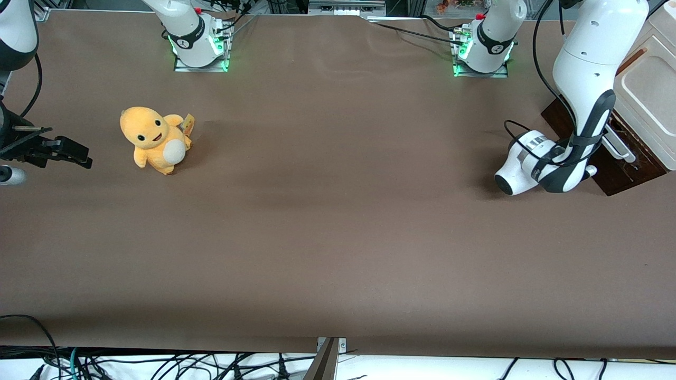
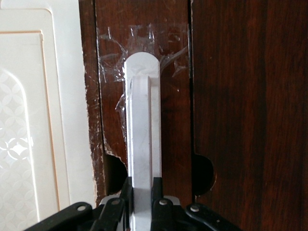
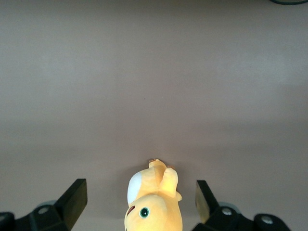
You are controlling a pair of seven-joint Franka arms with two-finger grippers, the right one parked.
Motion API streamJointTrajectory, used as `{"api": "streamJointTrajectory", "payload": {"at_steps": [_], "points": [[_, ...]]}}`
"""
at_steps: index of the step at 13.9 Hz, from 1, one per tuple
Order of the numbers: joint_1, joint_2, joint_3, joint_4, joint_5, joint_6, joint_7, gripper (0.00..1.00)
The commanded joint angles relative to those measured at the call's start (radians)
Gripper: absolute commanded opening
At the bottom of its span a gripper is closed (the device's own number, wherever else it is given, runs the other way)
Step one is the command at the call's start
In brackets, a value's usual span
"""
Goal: Open lower drawer with left arm only
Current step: 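Pull the gripped handle outward with the left gripper, sliding the drawer open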
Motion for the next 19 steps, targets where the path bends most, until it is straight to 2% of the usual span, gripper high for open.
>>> {"api": "streamJointTrajectory", "payload": {"at_steps": [1,15,19], "points": [[-0.001,-0.010,-0.008,-0.001,0.013,-0.001,0.014,0.09],[-0.085,-0.001,-0.008,0.062,-0.077,-0.030,0.060,0.02],[-0.116,0.002,-0.008,0.076,-0.079,-0.045,0.080,0.02]]}}
